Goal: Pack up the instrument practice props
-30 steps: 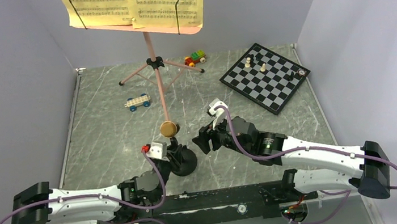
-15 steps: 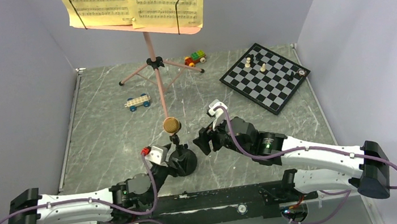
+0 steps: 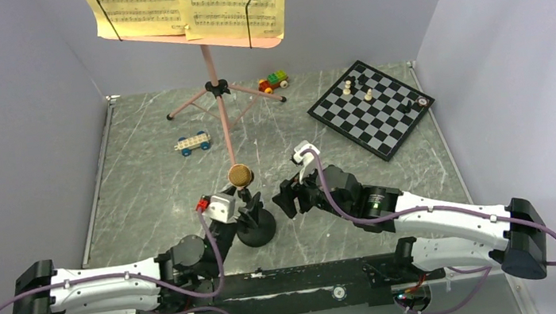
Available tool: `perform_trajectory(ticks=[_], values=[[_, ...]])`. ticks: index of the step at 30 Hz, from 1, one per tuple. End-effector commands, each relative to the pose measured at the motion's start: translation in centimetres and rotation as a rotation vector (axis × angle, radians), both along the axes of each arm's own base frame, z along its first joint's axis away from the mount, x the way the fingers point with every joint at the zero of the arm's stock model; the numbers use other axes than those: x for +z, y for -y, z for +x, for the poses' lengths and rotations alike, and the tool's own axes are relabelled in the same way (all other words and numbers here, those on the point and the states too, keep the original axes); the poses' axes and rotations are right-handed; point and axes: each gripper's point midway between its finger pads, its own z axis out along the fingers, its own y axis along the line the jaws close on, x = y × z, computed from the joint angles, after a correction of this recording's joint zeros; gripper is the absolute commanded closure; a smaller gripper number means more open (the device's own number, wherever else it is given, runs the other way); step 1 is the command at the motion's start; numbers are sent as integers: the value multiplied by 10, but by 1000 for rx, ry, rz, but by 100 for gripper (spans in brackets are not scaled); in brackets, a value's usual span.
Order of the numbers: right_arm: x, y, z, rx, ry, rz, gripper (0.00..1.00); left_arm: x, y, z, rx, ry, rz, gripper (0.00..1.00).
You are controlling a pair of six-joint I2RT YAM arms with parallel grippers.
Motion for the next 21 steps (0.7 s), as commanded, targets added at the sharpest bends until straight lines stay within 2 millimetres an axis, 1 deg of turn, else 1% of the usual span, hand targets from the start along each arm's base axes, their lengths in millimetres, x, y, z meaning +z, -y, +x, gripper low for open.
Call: perform_trajectory(ticks=[1, 6, 9, 12, 14, 15, 17, 18, 21], values=[[12, 4, 2, -27, 18, 43, 30, 17, 1, 11, 70, 9, 0, 41], [13, 4, -2, -5, 22, 61, 30, 15, 2, 16, 87, 4, -4, 64], [13, 4, -3, 6, 24, 62, 30, 13, 6, 17, 86, 20, 26, 81], [12, 1, -5, 31, 35, 62, 30, 1, 10, 16, 69, 16, 61, 99], [12, -2, -7, 54, 51, 72, 30, -10, 12, 14, 48, 11, 73, 100], [12, -3, -6, 58, 60, 73, 30, -21, 10, 13, 39, 4, 83, 100], [12, -4, -6, 67, 80, 83, 29, -31, 10, 10, 20, -6, 68, 100], [12, -4, -5, 68, 95, 90, 29, -40, 8, 8, 8, -14, 73, 100], [20, -2, -2, 63, 165, 139, 27, -57, 8, 5, -16, -52, 67, 100]])
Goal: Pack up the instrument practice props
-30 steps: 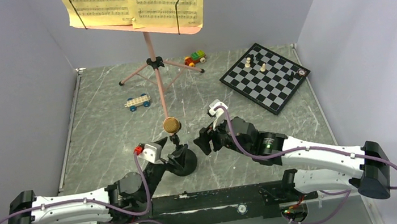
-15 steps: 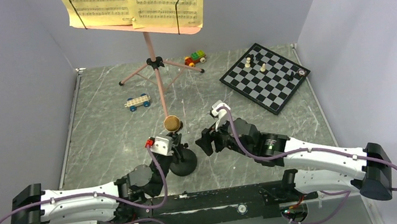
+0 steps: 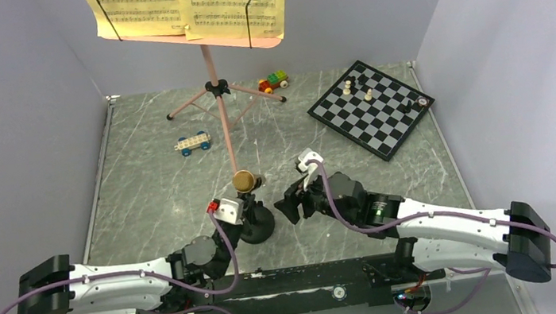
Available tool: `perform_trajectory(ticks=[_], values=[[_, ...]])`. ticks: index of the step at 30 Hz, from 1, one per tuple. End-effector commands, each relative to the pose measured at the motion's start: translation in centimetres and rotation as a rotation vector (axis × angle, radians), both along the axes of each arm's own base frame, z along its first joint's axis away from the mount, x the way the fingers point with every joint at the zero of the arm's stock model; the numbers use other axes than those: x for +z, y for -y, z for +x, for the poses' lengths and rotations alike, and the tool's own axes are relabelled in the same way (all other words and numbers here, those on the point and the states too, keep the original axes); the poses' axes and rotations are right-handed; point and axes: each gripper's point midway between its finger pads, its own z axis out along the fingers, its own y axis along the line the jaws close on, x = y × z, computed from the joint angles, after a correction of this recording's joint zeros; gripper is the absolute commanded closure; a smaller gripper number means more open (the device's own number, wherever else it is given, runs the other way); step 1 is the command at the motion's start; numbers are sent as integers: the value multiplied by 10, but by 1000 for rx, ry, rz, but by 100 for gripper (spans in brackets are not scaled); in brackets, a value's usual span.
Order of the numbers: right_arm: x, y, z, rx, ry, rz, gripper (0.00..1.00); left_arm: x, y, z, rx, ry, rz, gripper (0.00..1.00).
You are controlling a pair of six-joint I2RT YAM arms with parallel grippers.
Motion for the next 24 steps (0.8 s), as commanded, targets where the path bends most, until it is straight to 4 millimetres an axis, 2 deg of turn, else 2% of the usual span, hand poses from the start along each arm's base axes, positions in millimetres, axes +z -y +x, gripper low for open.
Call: perform_trajectory(ticks=[1, 8, 13, 19, 24], values=[[37, -3, 6, 15, 161, 137, 27, -29, 0, -7, -48, -51, 5, 100], [65, -7, 4, 84, 375, 219, 27, -65, -1, -12, -68, -123, 18, 100], [85, -20, -3, 171, 543, 277, 28, -79, 5, -18, -115, -155, 31, 100], [83, -50, 0, 250, 553, 231, 28, -91, 12, -30, -197, -198, 45, 100], [80, -66, 5, 276, 564, 215, 28, -100, 9, -34, -207, -231, 25, 100]])
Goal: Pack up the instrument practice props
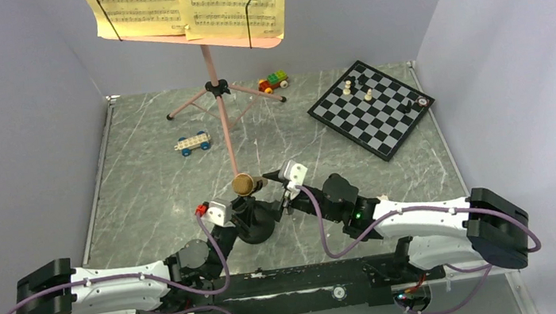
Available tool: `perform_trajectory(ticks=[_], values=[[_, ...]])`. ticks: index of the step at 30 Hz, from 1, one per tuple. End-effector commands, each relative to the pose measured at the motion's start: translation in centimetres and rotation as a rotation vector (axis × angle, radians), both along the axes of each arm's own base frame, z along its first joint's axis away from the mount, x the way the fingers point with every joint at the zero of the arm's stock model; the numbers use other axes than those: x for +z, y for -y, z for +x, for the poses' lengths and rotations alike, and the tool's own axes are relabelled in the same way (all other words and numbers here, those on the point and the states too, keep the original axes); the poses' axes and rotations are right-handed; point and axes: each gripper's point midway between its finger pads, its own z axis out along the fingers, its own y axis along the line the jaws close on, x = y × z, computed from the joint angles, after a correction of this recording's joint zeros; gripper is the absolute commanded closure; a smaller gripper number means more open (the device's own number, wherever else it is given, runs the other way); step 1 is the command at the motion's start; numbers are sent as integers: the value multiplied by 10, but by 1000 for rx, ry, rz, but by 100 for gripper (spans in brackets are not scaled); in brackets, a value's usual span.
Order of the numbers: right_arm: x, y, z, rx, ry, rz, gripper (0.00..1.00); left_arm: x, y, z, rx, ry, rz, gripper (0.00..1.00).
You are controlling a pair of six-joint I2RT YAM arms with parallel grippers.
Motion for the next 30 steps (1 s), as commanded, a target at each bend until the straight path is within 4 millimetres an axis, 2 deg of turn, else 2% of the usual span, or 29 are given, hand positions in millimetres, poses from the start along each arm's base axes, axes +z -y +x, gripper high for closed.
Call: perform_trajectory(ticks=[1, 12, 16, 19, 22, 26, 30], values=[[46, -15, 1, 42, 108, 112, 28, -79, 8, -27, -152, -173, 137, 100], [48, -31, 27, -44, 184, 121, 31, -84, 14, -33, -197, -172, 165, 100], [50, -33, 35, -73, 211, 114, 38, -87, 13, -33, -200, -176, 171, 100], [54, -31, 39, -98, 228, 118, 51, -89, 11, -34, -200, -180, 177, 100], [60, -26, 45, -141, 238, 125, 75, -92, 11, -34, -201, -184, 192, 100], [68, -17, 53, -212, 238, 140, 100, -98, 12, -34, -202, -191, 217, 100], [75, -5, 62, -287, 237, 157, 100, -100, 12, -35, -201, -198, 214, 100]])
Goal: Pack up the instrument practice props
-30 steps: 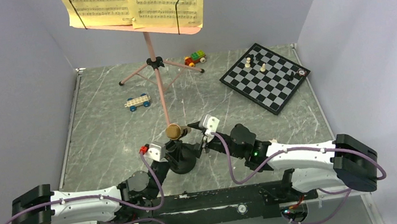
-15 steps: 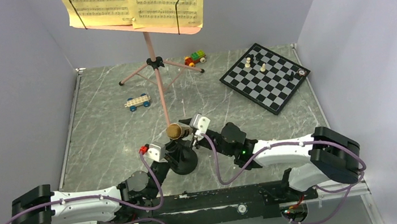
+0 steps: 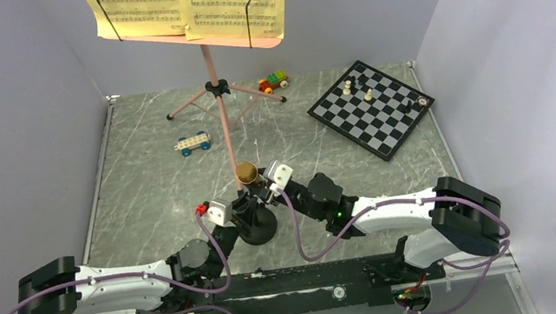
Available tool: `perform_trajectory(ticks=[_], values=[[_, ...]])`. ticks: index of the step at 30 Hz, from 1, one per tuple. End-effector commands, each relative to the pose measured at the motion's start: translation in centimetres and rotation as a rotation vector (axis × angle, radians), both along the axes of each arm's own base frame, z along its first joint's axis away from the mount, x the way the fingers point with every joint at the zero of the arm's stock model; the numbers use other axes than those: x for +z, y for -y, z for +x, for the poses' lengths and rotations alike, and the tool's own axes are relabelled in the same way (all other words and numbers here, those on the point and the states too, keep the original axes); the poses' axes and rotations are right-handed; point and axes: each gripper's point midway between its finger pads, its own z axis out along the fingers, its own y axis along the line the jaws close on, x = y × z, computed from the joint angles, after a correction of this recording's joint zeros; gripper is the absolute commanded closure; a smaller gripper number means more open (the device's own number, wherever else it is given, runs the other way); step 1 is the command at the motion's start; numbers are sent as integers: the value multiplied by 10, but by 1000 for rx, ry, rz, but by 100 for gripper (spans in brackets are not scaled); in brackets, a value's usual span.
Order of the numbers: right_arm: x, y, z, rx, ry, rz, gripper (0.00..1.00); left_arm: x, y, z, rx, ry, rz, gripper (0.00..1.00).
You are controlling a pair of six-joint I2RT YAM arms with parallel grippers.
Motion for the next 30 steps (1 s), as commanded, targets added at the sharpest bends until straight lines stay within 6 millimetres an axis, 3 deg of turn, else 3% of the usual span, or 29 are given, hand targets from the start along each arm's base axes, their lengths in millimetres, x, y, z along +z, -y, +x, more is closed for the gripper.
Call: perform_trajectory(ticks=[1, 11, 14, 18, 20, 23, 25, 27, 30], values=[[68, 25, 29, -192, 76, 182, 100, -98, 6, -32, -169, -185, 248, 100], [88, 86, 67, -551, 26, 170, 100, -104, -3, -27, -113, -199, 247, 100], [99, 105, 67, -608, 27, 186, 100, -104, -2, -27, -112, -202, 239, 100], [113, 115, 60, -600, -20, 213, 100, -92, 2, -24, -107, -175, 228, 98], [113, 113, 56, -573, -70, 202, 100, -80, 6, -22, -108, -151, 221, 85], [109, 110, 50, -539, -144, 171, 100, -61, 11, -19, -105, -118, 214, 51], [108, 108, 48, -521, -175, 158, 100, -48, 11, -17, -92, -100, 198, 36], [109, 104, 45, -500, -199, 143, 100, -37, 8, -13, -65, -94, 187, 24], [113, 106, 42, -490, -224, 153, 100, -17, 3, -10, -36, -76, 173, 15]])
